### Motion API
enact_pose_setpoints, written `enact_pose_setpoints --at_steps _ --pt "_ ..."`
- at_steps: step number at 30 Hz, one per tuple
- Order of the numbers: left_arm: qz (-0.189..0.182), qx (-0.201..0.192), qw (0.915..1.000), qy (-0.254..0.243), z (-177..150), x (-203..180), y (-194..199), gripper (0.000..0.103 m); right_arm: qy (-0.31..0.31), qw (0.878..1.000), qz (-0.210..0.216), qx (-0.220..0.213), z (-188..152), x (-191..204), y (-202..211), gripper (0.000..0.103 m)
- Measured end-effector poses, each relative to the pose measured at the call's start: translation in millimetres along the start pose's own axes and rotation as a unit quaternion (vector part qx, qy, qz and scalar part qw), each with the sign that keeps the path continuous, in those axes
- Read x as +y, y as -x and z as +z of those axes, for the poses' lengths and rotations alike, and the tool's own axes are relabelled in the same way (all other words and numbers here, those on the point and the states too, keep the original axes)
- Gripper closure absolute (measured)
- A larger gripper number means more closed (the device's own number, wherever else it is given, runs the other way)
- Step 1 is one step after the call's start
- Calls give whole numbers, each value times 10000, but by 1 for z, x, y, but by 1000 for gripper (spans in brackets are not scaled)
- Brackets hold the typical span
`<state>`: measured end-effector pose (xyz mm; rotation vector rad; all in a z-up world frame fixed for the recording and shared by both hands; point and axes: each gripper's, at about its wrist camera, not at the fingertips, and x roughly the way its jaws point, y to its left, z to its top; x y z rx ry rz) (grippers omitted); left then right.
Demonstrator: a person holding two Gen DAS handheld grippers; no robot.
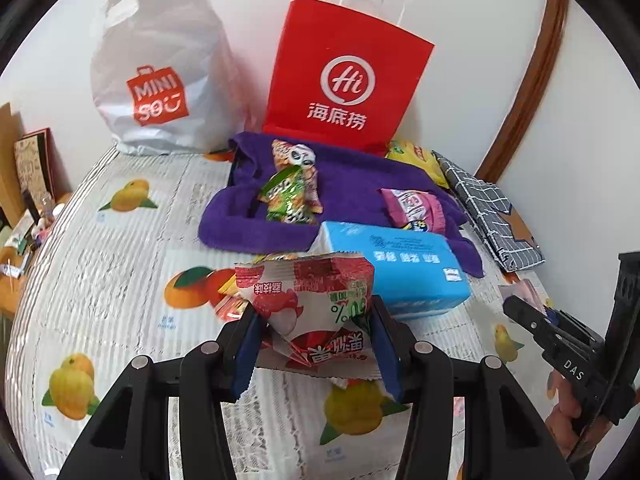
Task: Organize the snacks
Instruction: 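Carry the pink packet and red-white bag over the purple towel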
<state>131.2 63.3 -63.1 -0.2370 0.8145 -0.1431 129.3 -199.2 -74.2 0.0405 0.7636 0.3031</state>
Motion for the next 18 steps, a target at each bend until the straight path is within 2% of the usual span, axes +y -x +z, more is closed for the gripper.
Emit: enact_pose_setpoints --at_steps 9,18 --pt "13 -63 9998 -175 11 -19 -2 55 127 9998 -150 -16 20 7 -4 71" --pt "78 -149 9997 -183 25 -21 -5 55 167 9997 -151 -124 35 9 -5 71"
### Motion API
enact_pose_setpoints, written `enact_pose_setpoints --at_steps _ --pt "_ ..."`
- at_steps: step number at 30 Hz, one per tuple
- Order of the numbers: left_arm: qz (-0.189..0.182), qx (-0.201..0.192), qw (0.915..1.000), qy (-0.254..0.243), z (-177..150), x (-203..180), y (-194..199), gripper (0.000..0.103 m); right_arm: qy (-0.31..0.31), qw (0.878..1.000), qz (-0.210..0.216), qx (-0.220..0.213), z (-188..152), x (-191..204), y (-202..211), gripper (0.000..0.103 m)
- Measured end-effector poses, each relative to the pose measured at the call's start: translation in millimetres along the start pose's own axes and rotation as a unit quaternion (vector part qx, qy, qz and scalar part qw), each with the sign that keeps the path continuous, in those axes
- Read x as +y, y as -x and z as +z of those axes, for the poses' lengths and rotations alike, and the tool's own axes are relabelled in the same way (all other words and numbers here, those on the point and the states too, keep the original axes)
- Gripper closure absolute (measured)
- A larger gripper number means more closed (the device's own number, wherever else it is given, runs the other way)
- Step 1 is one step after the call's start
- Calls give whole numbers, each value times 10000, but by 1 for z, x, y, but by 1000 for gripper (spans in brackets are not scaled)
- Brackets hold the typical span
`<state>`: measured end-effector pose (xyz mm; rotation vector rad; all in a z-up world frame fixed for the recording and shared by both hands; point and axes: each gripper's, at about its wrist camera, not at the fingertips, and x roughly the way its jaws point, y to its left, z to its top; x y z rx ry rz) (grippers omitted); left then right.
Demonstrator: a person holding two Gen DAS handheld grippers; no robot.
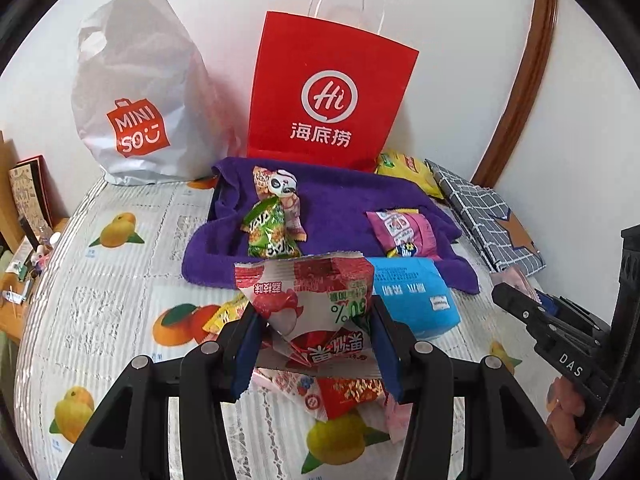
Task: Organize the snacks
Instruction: 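Carry the pink packet and red-white bag over the purple towel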
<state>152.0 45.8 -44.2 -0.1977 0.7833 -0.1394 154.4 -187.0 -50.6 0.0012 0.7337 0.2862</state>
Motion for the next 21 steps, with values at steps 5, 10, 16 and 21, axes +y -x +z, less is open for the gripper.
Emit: enact_pose_setpoints --at_steps 5,10,16,21 --pt "81 -31 10000 -7 9 0 -8 55 62 10000 -36 -57 7 4 -3 71" --pt "328 -132 9993 -128 18 -1 -20 54 160 9998 -46 -110 14 7 -7 71" --pt "192 -215 9996 -79 40 5 -31 55 166 9996 -79 -216 30 8 -17 71" --pt "235 -367 9990 -132 55 12 -41 54 5 9988 362 -318 46 7 -30 71"
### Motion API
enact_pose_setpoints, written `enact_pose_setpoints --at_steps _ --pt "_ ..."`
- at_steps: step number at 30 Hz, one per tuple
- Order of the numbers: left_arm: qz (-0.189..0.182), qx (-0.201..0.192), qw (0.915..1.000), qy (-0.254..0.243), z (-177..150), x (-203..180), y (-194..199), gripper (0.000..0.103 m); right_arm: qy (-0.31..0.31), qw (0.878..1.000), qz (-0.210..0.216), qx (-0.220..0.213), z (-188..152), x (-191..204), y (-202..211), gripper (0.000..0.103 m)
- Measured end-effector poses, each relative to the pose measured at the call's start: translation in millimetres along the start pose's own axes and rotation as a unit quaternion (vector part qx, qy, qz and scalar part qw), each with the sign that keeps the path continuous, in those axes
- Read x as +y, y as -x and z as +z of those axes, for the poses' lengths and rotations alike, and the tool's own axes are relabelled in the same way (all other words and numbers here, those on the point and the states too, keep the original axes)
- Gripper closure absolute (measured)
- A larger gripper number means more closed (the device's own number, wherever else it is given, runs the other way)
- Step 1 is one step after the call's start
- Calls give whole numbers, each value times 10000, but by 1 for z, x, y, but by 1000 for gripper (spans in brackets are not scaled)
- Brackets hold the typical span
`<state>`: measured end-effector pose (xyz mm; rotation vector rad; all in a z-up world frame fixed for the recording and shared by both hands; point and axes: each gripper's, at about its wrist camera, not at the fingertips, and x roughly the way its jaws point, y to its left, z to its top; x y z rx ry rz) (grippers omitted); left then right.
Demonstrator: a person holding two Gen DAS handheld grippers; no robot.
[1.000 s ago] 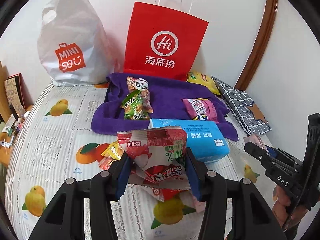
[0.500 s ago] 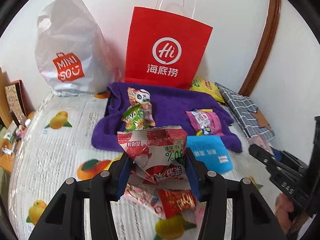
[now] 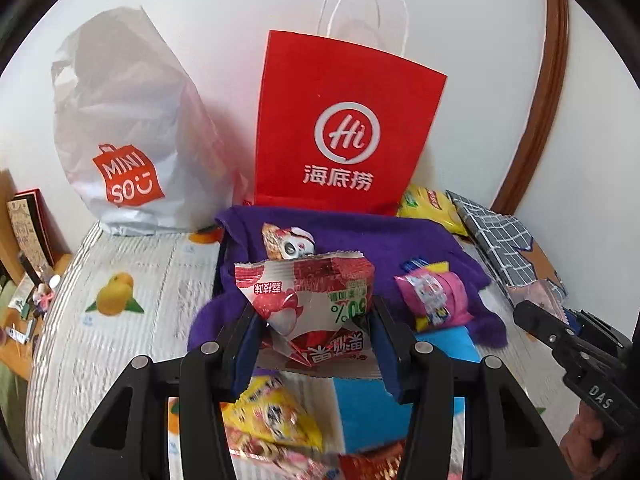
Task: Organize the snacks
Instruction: 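Carry the pink packet and red-white bag over the purple towel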
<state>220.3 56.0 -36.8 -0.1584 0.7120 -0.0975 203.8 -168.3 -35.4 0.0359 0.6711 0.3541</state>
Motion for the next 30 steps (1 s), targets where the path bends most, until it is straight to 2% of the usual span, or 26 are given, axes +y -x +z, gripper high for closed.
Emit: enact_pose_setpoints --at_steps 4,10,17,20,27,30 --pt "-36 -50 9999 85 -5 11 -7 54 11 10000 16 82 5 4 -19 71" --pt "126 79 9998 91 -14 21 -17 54 120 9996 -94 246 12 1 -42 71" --pt "138 216 9993 259 -18 33 -24 54 246 9984 -131 487 32 -5 -71 71" --pt "260 221 9990 300 -19 39 -26 54 337 9981 -209 479 44 -2 -80 71" --pt "303 246 9980 490 -18 52 -28 54 294 9984 -204 435 65 -5 -101 71" --pt "284 275 9976 573 -19 55 -29 54 332 9980 -333 430 68 -9 -112 71"
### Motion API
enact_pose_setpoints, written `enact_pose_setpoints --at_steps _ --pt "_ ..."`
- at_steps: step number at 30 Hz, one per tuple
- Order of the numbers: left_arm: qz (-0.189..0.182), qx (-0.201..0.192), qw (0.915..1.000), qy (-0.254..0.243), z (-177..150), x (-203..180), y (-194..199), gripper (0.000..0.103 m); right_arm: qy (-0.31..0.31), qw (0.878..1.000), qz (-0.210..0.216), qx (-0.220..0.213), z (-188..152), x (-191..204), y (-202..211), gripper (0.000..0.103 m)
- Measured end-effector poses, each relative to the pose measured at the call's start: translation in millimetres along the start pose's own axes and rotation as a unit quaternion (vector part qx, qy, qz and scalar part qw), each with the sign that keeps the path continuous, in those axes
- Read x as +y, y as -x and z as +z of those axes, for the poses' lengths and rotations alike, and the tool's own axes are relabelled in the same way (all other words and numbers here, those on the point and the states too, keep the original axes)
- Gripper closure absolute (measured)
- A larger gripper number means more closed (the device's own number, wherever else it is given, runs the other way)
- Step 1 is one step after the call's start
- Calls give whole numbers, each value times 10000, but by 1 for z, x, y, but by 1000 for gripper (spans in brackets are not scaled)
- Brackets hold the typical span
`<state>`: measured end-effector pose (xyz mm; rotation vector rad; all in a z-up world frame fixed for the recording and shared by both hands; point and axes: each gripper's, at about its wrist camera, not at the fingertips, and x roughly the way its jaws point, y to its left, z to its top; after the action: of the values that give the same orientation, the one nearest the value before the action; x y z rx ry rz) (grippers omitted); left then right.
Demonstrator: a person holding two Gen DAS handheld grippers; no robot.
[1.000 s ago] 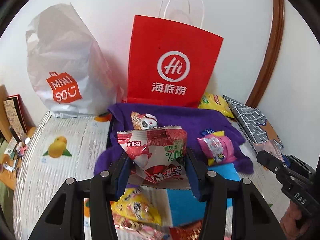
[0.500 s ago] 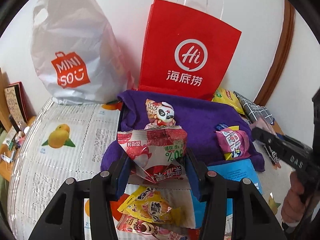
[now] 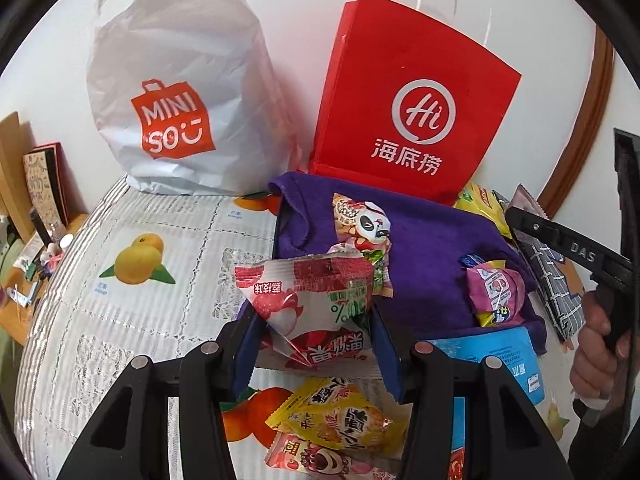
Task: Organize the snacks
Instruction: 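Carry the pink packet and red-white bag over the purple towel, then lower the pink packet onto the towel and open the right tool, then lower the red-white bag onto the towel and open the left tool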
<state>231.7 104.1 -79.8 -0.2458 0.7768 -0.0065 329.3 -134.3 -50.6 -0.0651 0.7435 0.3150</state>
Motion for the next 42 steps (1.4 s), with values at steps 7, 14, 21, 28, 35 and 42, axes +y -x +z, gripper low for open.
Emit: enact_pose_setpoints --at_steps 7,14,21,28,35,42 --pt "-89 112 9999 57 -1 3 -5 54 -66 9991 -89 403 -9 -18 -33 71" --pt "-87 180 9998 16 -3 2 -9 54 -202 9973 -201 681 -18 -33 -56 72" --pt "-126 230 9997 9 -3 2 -13 54 -41 9970 -138 758 -20 -31 -58 64" --pt "-304 227 9993 -41 0 -3 -10 54 288 9980 -143 544 -15 -20 -28 39" --pt "-574 349 9977 -82 15 -24 -5 54 418 9985 -264 232 -31 -22 30 34" --pt "-499 478 9973 -227 37 -58 -21 54 341 9943 -976 -253 -65 -36 63 30"
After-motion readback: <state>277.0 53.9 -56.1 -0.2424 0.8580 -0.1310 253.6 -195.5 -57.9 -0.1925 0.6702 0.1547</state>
